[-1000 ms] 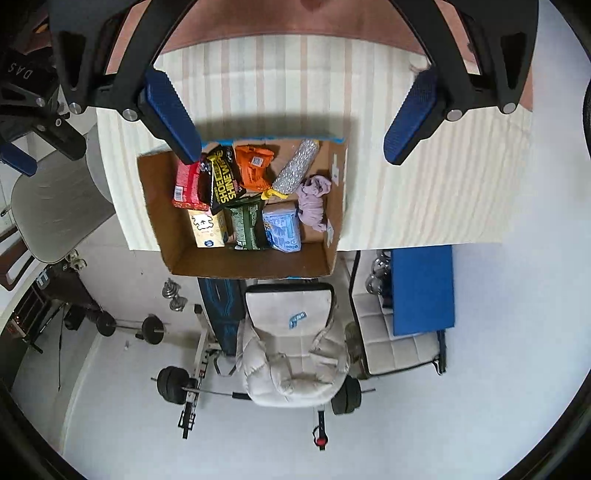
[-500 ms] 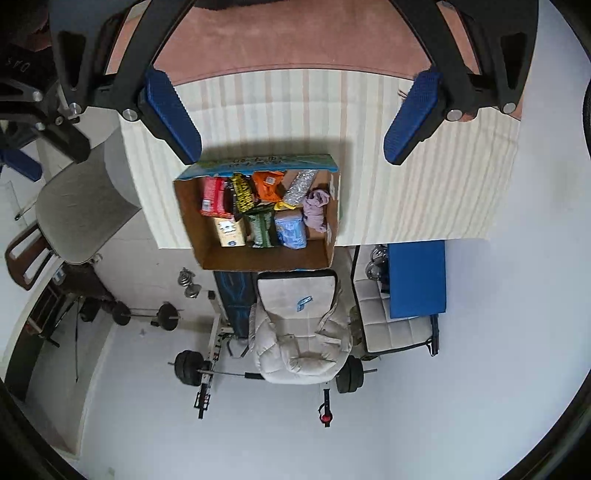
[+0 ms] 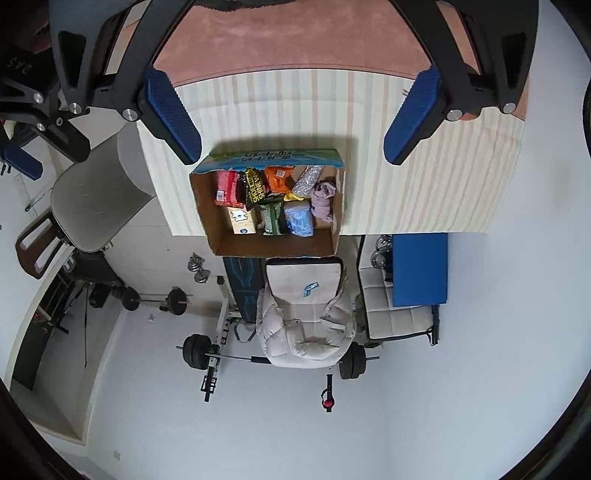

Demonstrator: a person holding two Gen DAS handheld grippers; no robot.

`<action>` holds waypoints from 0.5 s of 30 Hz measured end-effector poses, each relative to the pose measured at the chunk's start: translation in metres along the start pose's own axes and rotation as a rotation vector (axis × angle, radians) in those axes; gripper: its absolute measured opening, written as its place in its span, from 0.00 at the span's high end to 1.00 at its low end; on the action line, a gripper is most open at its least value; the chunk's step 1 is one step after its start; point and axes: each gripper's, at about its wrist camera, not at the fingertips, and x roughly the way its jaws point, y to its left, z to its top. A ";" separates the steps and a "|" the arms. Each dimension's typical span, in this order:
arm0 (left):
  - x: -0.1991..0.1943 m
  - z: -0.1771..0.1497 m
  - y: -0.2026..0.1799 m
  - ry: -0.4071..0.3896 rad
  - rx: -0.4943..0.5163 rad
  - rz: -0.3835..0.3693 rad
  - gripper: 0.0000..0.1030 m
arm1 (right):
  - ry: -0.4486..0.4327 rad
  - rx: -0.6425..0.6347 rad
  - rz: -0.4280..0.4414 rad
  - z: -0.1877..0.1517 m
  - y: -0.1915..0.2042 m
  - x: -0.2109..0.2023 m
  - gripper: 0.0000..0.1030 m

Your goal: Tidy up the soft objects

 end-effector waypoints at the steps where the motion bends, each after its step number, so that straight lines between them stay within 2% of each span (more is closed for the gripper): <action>1: 0.002 0.001 0.000 0.003 0.004 0.001 0.02 | -0.004 -0.001 -0.004 0.002 0.000 0.001 0.00; 15: 0.009 0.002 0.002 -0.009 -0.010 0.037 0.02 | -0.046 -0.003 -0.028 0.019 0.003 0.014 0.00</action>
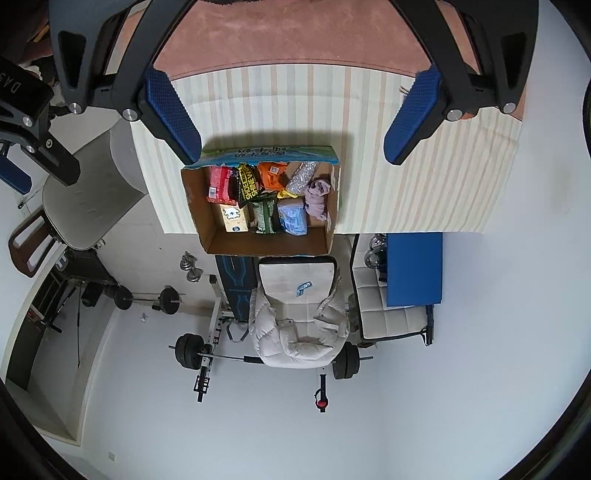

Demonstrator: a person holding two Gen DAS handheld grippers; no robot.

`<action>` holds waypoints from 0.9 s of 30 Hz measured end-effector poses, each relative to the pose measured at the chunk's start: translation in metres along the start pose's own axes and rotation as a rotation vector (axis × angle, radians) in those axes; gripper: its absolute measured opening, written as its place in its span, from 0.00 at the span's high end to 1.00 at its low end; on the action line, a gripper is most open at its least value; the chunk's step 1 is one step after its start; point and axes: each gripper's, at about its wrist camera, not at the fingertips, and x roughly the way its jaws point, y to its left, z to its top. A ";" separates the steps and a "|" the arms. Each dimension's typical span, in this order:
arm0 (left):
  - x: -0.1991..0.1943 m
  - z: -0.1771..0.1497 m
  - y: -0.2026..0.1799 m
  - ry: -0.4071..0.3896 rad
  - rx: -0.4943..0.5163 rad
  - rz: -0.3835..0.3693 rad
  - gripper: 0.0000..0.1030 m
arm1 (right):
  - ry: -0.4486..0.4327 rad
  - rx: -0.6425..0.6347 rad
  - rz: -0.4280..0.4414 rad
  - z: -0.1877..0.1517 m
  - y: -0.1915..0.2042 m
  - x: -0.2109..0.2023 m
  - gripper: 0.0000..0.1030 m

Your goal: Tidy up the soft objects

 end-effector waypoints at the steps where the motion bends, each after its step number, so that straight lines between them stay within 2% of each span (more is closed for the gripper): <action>1: -0.001 0.001 0.000 -0.003 0.000 0.000 0.02 | -0.003 0.001 0.000 0.000 0.000 0.000 0.00; 27: -0.010 0.011 0.000 -0.038 0.011 0.016 0.00 | -0.016 0.008 -0.002 0.003 -0.002 -0.002 0.00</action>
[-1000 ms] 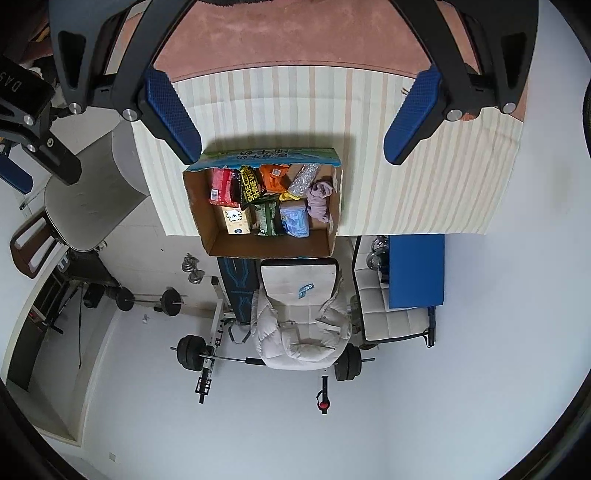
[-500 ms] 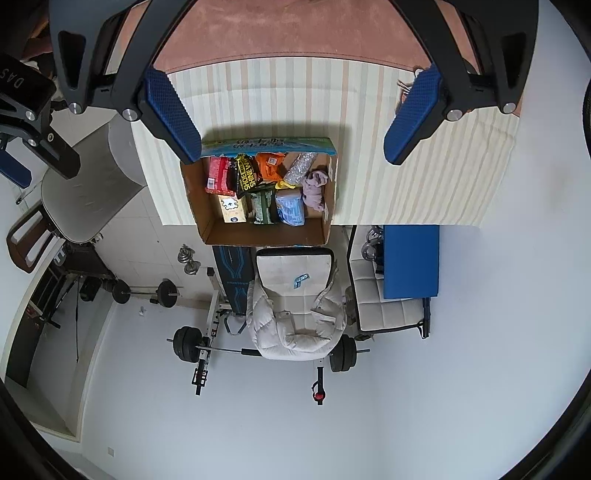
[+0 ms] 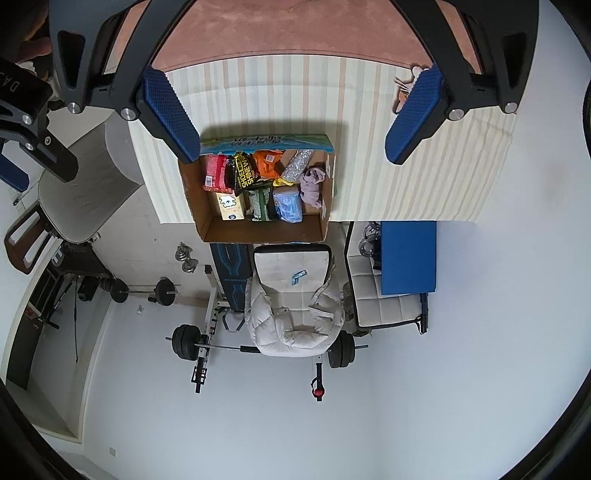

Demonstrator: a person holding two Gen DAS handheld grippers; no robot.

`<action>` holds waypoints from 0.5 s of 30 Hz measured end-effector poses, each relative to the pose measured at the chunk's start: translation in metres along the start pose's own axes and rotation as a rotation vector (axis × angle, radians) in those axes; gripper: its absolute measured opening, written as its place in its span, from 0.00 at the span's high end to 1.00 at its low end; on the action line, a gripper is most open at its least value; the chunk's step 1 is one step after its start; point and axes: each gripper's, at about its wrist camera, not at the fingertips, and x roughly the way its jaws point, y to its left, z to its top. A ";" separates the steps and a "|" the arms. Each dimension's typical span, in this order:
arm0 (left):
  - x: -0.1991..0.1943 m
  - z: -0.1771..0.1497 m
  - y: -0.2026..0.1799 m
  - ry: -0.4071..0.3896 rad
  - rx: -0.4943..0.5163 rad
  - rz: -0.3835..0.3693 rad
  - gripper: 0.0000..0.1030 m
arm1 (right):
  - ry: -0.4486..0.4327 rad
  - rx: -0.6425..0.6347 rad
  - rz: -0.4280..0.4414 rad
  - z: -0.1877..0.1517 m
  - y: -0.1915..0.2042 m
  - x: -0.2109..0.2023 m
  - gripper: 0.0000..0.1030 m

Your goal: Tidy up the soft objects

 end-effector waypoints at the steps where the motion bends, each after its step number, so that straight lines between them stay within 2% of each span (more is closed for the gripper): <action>1: 0.000 0.000 0.000 -0.001 -0.001 0.004 0.00 | 0.001 -0.002 0.000 0.000 0.000 0.000 0.00; 15: -0.003 0.000 0.001 -0.002 0.000 0.001 0.00 | -0.009 -0.001 -0.007 0.009 -0.005 -0.004 0.00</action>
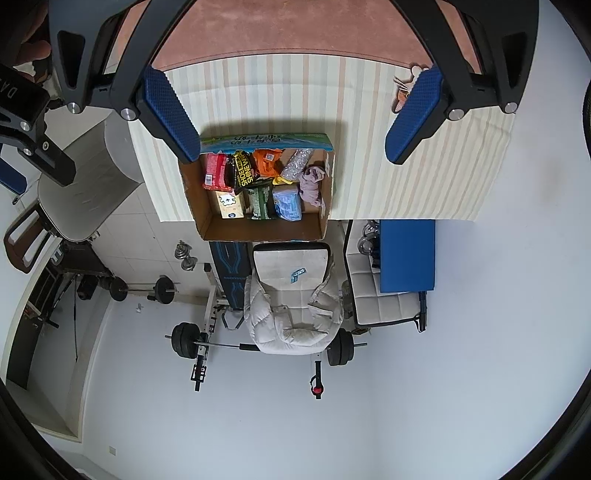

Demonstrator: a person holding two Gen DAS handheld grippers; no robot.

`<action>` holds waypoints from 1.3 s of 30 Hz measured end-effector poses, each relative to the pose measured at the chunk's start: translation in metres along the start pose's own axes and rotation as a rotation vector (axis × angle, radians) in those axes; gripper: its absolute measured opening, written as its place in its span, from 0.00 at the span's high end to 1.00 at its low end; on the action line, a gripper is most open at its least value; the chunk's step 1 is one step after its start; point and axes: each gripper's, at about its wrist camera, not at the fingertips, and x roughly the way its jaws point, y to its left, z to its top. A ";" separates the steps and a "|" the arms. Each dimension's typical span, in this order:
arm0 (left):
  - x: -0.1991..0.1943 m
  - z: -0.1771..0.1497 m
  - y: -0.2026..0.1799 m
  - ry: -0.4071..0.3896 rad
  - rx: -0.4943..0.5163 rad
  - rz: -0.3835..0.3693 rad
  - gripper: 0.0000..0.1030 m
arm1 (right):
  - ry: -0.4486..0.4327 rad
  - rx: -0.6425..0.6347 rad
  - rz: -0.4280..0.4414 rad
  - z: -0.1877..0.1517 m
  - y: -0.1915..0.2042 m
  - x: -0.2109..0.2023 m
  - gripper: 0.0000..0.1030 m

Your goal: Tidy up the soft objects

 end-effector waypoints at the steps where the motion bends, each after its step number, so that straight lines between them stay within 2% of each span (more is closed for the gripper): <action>1: -0.001 0.001 0.000 0.000 0.001 0.001 0.00 | -0.001 0.001 -0.002 0.000 -0.001 -0.001 0.00; 39: -0.002 0.007 -0.003 -0.022 0.002 -0.021 0.00 | -0.004 0.011 -0.002 -0.002 -0.001 -0.002 0.00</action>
